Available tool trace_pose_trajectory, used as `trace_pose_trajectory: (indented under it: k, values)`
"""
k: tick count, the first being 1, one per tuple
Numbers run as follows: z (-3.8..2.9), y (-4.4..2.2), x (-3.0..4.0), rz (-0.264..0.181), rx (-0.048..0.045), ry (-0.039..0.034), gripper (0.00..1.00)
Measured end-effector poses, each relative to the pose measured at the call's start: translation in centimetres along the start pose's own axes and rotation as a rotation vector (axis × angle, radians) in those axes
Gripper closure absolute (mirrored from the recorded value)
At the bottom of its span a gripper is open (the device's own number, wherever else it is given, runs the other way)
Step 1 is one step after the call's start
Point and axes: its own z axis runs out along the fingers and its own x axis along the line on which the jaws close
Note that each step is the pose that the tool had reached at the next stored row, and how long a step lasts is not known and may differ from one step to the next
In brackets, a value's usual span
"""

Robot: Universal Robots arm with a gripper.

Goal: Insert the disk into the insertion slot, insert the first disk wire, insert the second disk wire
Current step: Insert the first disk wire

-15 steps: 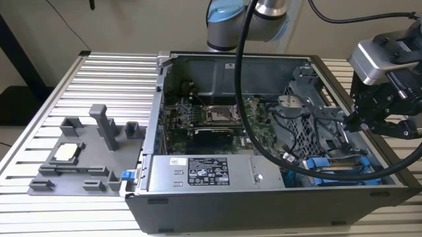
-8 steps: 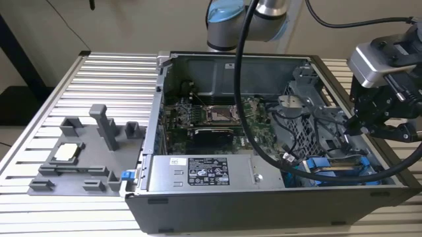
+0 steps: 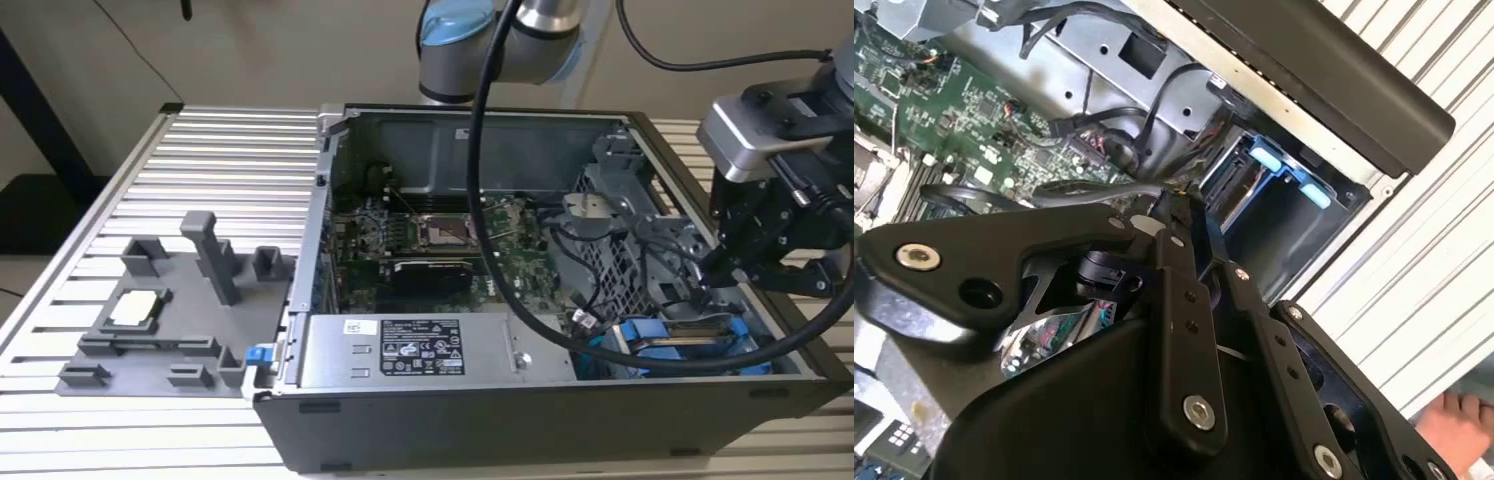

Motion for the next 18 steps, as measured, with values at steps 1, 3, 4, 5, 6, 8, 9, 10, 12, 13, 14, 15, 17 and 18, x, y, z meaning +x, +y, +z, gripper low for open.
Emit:
trace_pose_trajectory:
  k: [1, 3, 4, 5, 6, 8, 9, 10, 12, 13, 14, 15, 17, 18]
  values:
    - [0.03, 0.01, 0.01, 0.001, -0.0002, 0.0090, 0.81]
    - [0.17, 0.02, 0.02, 0.003, -0.0006, 0.0220, 0.81]
    - [0.29, 0.03, 0.04, 0.003, -0.0007, 0.0258, 0.81]
    - [0.46, 0.05, 0.06, 0.003, -0.0008, 0.0278, 0.81]
    - [0.63, 0.07, 0.08, 0.004, -0.0008, 0.0297, 0.81]
    - [0.92, 0.10, 0.12, 0.006, -0.0001, 0.0334, 0.81]
    - [1.08, 0.12, 0.14, 0.009, 0.0005, 0.0356, 0.81]
    - [1.21, 0.13, 0.16, 0.011, 0.0013, 0.0376, 0.81]
    - [1.46, 0.16, 0.20, 0.017, 0.0039, 0.0411, 0.81]
    - [1.57, 0.17, 0.21, 0.020, 0.0058, 0.0423, 0.81]
    - [1.68, 0.18, 0.23, 0.025, 0.0081, 0.0432, 0.81]
    - [1.80, 0.19, 0.24, 0.030, 0.0105, 0.0440, 0.81]
    - [2.01, 0.21, 0.27, 0.042, 0.0143, 0.0481, 0.81]
    - [2.13, 0.22, 0.29, 0.048, 0.0156, 0.0505, 0.81]
